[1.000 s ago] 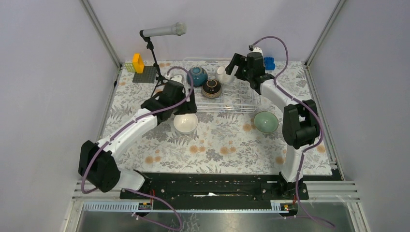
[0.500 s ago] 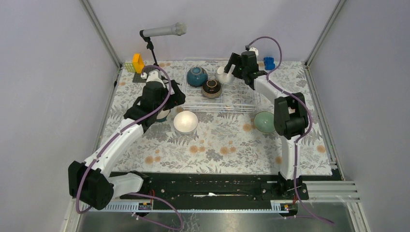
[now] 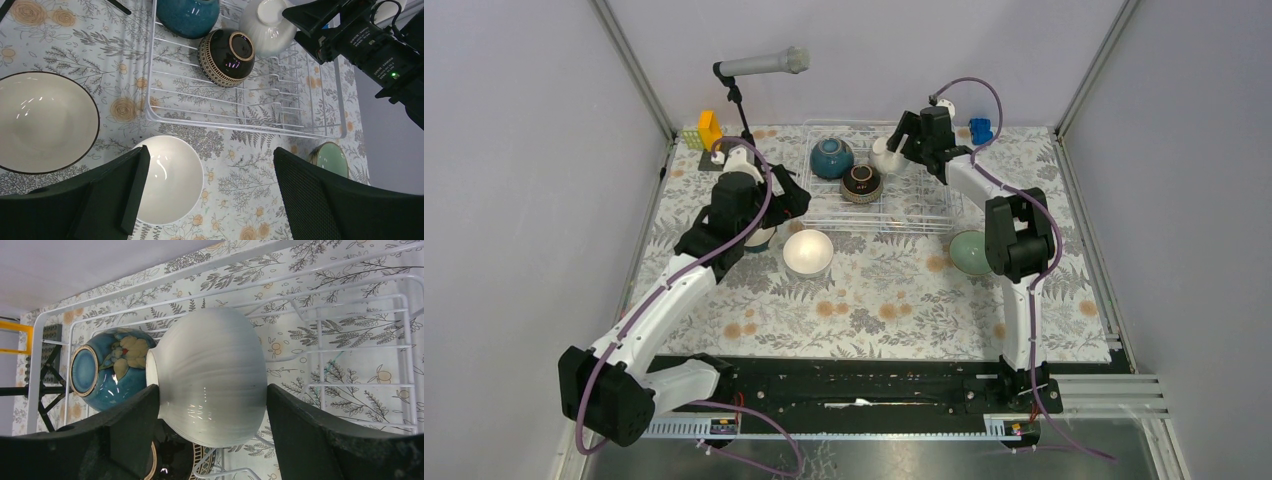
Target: Unload the bowls from the dish rack
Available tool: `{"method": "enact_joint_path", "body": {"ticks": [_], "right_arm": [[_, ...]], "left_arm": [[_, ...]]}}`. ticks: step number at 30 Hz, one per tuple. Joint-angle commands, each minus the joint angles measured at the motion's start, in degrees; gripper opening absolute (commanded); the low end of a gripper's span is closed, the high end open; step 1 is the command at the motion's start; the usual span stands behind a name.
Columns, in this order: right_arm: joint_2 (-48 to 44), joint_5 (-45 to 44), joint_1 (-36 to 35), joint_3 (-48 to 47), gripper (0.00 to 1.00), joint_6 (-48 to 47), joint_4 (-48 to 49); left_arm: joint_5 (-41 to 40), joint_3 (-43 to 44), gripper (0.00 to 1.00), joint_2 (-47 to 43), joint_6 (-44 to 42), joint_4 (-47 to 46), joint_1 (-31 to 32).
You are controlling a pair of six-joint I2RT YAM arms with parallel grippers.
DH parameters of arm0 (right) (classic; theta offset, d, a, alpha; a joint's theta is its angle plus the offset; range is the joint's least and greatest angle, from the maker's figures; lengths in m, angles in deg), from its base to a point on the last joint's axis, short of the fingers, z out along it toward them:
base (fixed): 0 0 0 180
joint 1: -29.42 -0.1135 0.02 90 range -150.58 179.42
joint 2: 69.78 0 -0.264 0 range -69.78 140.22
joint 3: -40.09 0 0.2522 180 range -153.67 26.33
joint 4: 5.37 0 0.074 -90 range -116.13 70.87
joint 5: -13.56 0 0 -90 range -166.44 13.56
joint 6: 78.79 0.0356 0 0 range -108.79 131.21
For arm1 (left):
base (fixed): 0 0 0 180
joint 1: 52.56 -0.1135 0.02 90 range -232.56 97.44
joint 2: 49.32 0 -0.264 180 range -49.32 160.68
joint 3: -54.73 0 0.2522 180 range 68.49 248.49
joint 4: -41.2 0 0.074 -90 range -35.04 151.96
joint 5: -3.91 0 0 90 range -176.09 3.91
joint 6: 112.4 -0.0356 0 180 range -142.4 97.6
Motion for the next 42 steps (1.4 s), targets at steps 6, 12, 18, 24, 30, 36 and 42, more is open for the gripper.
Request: {"method": "enact_joint_path", "body": {"ticks": [6,12,18,24,30,36,42], "right_arm": [[0.5,2.6,-0.4,-0.7,0.87,1.0,1.6],[0.2,3.6,-0.4,-0.8,0.81,1.3,1.9],[1.2,3.0,-0.4,-1.6,0.96,1.5,1.0],[3.1,2.2,-0.4,-3.5,0.98,1.4,-1.0],[4.0,1.9,-0.4,-5.0,0.86,1.1,-2.1],[0.3,1.5,-0.4,-3.3,0.67,0.9,-2.1],[-5.8,4.6,-0.4,0.1,0.66,0.5,0.5]], "left_arm": [[2.4,-0.2,0.99,-1.1,0.6,-3.7,-0.1],[3.9,-0.5,0.99,-0.6,0.5,-4.3,-0.1],[3.7,-0.4,0.99,-1.1,0.4,-4.2,-0.1],[3.6,-0.5,0.99,-1.2,0.4,-4.3,-0.1],[3.6,-0.5,0.99,-1.0,0.4,-4.3,-0.1],[3.5,-0.5,0.99,-1.0,0.5,-4.2,-0.1],[4.3,-1.4,0.99,-0.9,1.3,-6.4,-0.3]]}}
